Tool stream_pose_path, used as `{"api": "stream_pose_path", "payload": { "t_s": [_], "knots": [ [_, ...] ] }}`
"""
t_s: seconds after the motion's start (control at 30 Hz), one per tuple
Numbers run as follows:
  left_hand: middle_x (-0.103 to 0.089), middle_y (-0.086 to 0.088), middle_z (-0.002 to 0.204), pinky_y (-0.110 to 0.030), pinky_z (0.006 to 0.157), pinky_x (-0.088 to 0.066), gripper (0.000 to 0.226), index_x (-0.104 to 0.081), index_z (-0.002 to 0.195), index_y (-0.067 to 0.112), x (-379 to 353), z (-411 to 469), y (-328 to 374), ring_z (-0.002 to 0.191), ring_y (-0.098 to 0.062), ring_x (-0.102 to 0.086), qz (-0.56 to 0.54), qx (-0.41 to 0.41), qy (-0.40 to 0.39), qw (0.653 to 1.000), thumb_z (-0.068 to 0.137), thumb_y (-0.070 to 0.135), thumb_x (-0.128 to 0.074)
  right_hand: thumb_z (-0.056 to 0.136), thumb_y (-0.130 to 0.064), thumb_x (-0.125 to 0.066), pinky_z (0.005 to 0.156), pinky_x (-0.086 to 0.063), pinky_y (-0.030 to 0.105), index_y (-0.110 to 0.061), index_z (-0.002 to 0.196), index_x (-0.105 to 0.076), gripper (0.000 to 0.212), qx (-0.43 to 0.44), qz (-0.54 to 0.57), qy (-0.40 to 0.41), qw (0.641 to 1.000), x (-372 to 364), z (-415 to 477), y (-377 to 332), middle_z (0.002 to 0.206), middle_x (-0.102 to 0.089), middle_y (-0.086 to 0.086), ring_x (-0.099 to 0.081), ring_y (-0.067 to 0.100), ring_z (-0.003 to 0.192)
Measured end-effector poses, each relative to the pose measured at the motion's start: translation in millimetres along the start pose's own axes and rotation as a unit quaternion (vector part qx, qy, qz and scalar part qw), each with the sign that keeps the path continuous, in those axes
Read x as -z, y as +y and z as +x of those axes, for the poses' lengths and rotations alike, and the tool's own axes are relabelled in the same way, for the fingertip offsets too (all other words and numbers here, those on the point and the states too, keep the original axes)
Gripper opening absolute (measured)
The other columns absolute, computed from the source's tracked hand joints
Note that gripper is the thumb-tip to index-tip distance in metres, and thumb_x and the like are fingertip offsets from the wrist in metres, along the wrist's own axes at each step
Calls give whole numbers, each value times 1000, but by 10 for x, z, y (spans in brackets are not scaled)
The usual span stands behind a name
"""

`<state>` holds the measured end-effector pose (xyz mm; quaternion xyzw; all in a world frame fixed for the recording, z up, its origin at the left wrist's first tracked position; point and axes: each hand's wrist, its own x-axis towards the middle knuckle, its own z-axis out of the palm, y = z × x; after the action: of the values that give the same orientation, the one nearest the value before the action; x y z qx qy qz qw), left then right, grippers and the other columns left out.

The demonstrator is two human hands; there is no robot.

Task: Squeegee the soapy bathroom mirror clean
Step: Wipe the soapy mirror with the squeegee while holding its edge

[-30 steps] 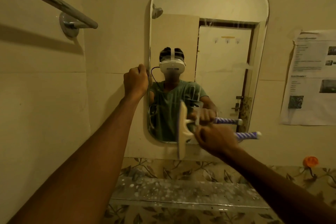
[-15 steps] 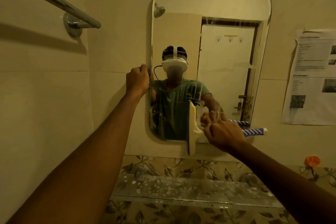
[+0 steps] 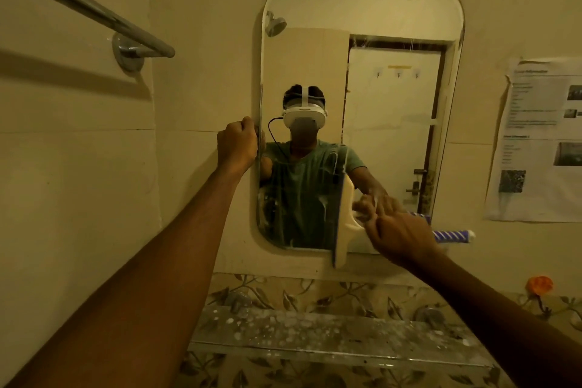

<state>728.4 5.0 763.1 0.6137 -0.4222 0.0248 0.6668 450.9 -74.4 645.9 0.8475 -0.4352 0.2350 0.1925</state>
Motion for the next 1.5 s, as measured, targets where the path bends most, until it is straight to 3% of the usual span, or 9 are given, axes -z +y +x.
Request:
{"api": "stream_pose_path", "payload": {
  "t_s": [0.17, 0.23, 0.33, 0.57, 0.73, 0.9, 1.0, 1.27, 1.5],
  "knots": [
    [-67, -13, 80, -42, 74, -59, 42, -61, 75, 12, 50, -5, 14, 76, -29, -67, -23, 19, -30, 999, 100, 33, -35, 99, -54, -20, 50, -39, 24, -25, 65, -55, 57, -24, 31, 18, 999, 170, -115, -62, 55, -49, -6, -53, 10, 51],
    [-68, -16, 84, -37, 67, -59, 40, -62, 79, 10, 119, 35, 39, 73, -28, -67, -33, 34, -63, 997, 101, 31, -36, 96, -60, -21, 52, -34, 24, -23, 74, -60, 59, -59, 149, 49, 986, 310, -124, -221, 59, -54, -6, -53, 8, 56],
    [-68, -17, 78, -30, 56, -57, 41, -64, 80, 6, 247, 81, 111, 59, -24, -63, -14, 33, -97, 995, 100, 28, -36, 101, -47, -33, 54, -34, 21, -28, 104, -56, 30, -77, 311, 44, 946, 527, -123, -391, 76, -59, -8, -54, 5, 67],
    [-63, -13, 82, -27, 54, -51, 32, -64, 94, 3, 306, 365, 416, 62, -19, -59, -57, -17, -86, 995, 99, 26, -41, 101, -33, -44, 53, -48, 23, -19, 101, -61, 23, -73, 549, 127, 823, 1170, 155, -648, 87, -67, 6, -60, 12, 66],
    [-70, -15, 94, -44, 81, -58, 40, -67, 96, 7, 240, 489, 625, 86, -31, -68, -46, -45, -79, 995, 94, 37, -41, 104, -27, -40, 45, -49, 18, -13, 102, -60, 25, -73, 529, 201, 821, 1548, 727, -802, 74, -62, 3, -57, 7, 52],
    [-69, -16, 99, -46, 88, -54, 44, -67, 97, 6, 188, 555, 592, 91, -32, -66, -28, -44, -88, 995, 96, 39, -38, 105, -32, -33, 56, -49, 28, -5, 112, -54, 35, -95, 349, 253, 897, 1700, 1179, -773, 72, -55, -2, -55, 9, 57],
    [-67, -14, 107, -42, 89, -53, 43, -64, 109, 5, 127, 534, 600, 96, -29, -64, -13, -67, -76, 995, 100, 37, -35, 103, -27, -38, 50, -45, 23, -12, 109, -44, 18, -89, 302, 228, 921, 1612, 1051, -767, 74, -54, -4, -56, 8, 58],
    [-62, -17, 117, -36, 87, -45, 47, -58, 119, 2, -6, 614, 574, 107, -31, -58, 84, -124, -22, 988, 103, 35, -29, 101, -35, -40, 39, -39, 10, -27, 97, -44, 10, -144, 315, 177, 921, 148, 46, -955, 69, -59, -7, -57, 2, 49],
    [-69, -13, 88, -40, 77, -58, 56, -63, 94, 5, 91, 901, 797, 77, -28, -69, 90, -102, -14, 991, 102, 46, -25, 105, -30, -32, 38, -37, 6, -18, 87, -52, 29, -143, 356, 258, 887, 1068, 548, -768, 65, -53, -6, -52, -11, 47]
  ]
}}
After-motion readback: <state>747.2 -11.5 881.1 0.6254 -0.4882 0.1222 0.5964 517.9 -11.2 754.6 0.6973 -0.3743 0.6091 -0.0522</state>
